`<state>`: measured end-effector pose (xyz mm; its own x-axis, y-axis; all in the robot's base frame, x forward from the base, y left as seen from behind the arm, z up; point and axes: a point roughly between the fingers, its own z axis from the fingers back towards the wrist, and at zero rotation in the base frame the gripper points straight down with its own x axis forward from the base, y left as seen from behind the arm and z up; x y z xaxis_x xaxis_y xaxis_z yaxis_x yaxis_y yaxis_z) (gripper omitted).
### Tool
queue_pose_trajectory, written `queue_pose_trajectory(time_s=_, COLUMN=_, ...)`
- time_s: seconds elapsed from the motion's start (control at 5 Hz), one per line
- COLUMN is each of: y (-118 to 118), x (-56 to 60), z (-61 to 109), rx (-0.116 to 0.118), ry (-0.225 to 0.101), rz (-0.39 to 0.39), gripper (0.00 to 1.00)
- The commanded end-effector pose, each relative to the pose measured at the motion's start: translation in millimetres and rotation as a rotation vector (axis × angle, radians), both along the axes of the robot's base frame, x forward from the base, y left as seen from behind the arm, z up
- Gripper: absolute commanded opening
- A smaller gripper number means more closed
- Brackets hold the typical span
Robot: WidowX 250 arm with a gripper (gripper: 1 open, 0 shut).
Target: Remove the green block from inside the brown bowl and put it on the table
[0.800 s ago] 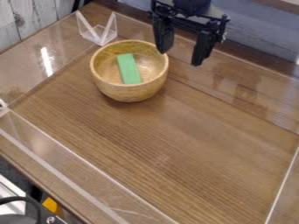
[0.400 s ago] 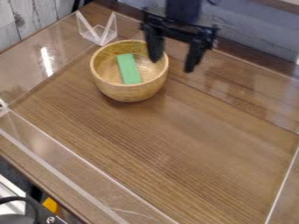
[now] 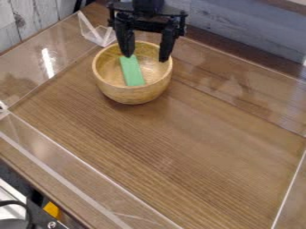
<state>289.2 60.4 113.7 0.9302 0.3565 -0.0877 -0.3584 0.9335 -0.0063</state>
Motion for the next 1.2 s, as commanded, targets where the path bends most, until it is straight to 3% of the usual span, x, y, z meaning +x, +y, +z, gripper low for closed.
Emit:
queue_pose_trajectory(time_s=0.0, y=15, x=11.5, z=6.6, rx=0.013, ry=-0.052, rz=0.068, gripper=1.0)
queue_pose_trajectory(time_s=0.4, y=36, x=20.6, z=-9.9, rx=0.008, ry=-0.049, rz=0.178, gripper=1.0)
queue_pose_trajectory(time_s=1.0, y=54, x=35.3, z=-26.2, rx=-0.007, ry=-0.06, rz=0.261, gripper=1.0)
